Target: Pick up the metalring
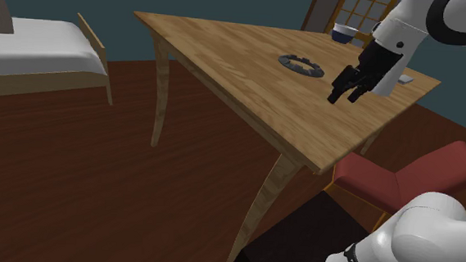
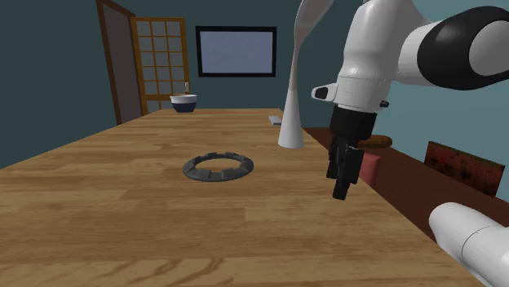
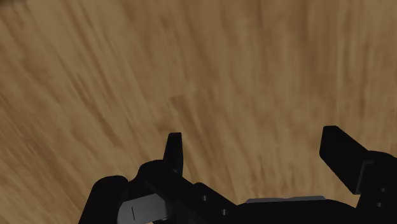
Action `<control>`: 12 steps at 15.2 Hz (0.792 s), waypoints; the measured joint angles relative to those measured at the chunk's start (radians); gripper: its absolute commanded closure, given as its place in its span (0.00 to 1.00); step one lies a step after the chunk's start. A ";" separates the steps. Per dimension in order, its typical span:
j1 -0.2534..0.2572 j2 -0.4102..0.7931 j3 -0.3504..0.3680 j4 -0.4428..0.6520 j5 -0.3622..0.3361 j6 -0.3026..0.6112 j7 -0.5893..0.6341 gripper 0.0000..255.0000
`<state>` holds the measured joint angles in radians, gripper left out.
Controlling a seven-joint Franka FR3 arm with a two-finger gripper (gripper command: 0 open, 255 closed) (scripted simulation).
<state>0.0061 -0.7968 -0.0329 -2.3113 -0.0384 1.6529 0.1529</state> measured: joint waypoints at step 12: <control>-0.033 0.392 -0.017 0.309 -0.005 0.083 0.062 0.00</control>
<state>-0.0272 -0.4045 -0.0494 -2.0023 -0.0431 1.7357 0.2154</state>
